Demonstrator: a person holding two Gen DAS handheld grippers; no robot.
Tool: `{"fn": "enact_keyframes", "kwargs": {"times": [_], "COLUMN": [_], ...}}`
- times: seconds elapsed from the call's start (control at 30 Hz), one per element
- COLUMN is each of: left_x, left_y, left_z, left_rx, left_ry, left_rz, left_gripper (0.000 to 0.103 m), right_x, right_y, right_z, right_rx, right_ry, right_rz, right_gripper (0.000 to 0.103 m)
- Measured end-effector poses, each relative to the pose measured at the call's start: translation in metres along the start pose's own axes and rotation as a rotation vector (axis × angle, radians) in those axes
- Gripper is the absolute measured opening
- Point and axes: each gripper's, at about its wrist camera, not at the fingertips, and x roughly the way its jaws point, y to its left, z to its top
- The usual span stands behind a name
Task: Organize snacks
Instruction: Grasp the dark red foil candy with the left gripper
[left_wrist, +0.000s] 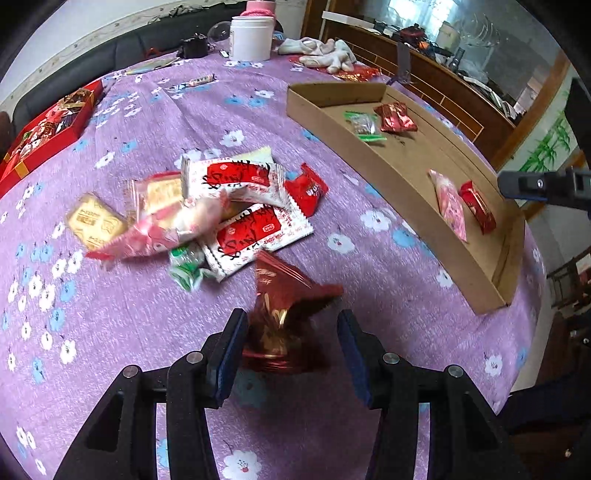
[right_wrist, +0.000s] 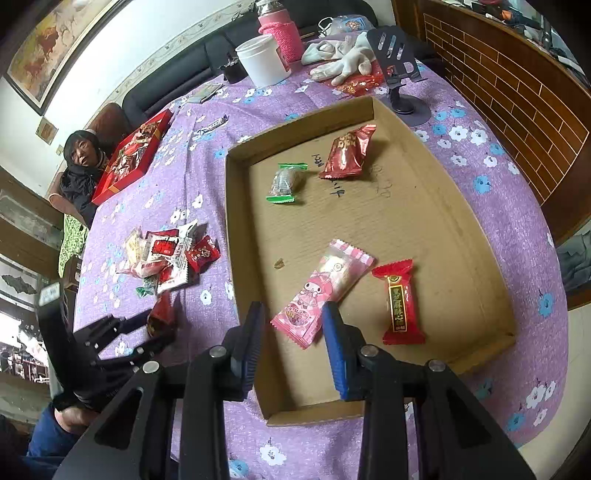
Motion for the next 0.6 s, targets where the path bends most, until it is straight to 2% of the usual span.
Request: {"fn": "enact_keyframes", "kwargs": {"times": [0.1,0.37,0.4,0.43,0.6], "left_x": [0.004,0.003,0.0,-0.004,-0.022], "left_y": [0.001,0.003,0.005,0.006,0.019], "left_z": [0.003,0.004,0.002,0.001,-0.005], "left_rx": [-0.008,-0.046,-0.054,-0.062,-0.101], "left_ry": [0.003,-0.049,-0.058,-0.069,-0.106], "left_rz": [0.022,0.036,0.035,0.026,0.009], "left_gripper": [0.053,0.052,0.044,0.04,0.033], "right_x": [-0.001,-0.002,-0.002,-0.001,0.01], "right_y": [0.004,0.01,0.012,0.014,0.033], "right_z": [-0.002,-0.002,-0.003,-0.002,-0.003], "right_rx": [-0.005,-0.028,-0.034,-0.039,-0.08], "right_ry": [-0.001,0.002,0.003,0.005,0.034], "right_rz": [-0.001,0.009,0.012,0.016,0.041], "right_gripper": [0.031,0.031,0.031,0.031,0.031]}}
